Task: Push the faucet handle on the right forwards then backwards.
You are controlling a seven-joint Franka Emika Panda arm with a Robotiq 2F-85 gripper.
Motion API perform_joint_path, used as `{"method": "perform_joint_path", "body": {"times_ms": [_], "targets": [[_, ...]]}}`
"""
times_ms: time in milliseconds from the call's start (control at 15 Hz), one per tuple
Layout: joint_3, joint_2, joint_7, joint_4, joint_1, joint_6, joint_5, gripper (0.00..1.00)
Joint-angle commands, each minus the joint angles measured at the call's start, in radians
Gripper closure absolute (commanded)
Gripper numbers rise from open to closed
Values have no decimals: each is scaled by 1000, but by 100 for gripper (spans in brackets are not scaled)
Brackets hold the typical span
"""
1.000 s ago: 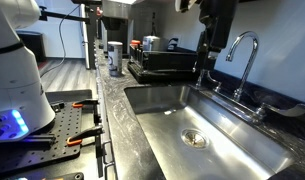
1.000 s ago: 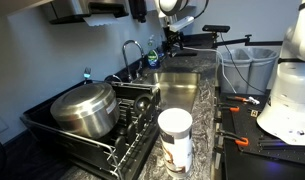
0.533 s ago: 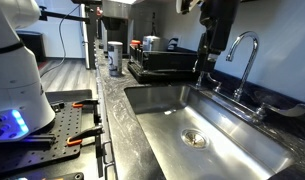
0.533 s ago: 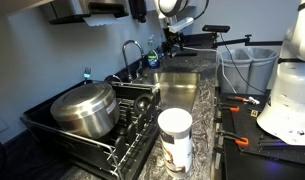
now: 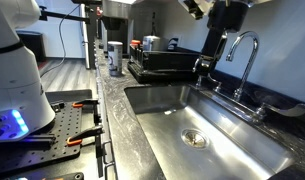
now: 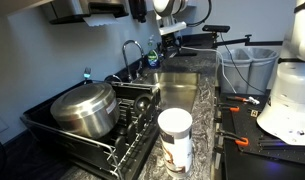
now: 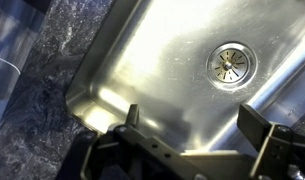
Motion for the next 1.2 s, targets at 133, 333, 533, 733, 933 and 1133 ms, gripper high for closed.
{"method": "perform_joint_path", "body": {"times_ms": [133,333,533,733,933,1133], "targets": [[-38,132,181,145,-6,29,98,0],[-53,190,216,215,-16,42,164,0],[-61,245,243,296,-28,34,217,0],[-66,296,266,380,-36,13,243,0],[-67,282,242,352,-34,38,226,0],[-66,287,242,365,-33,37,226,0]]}}
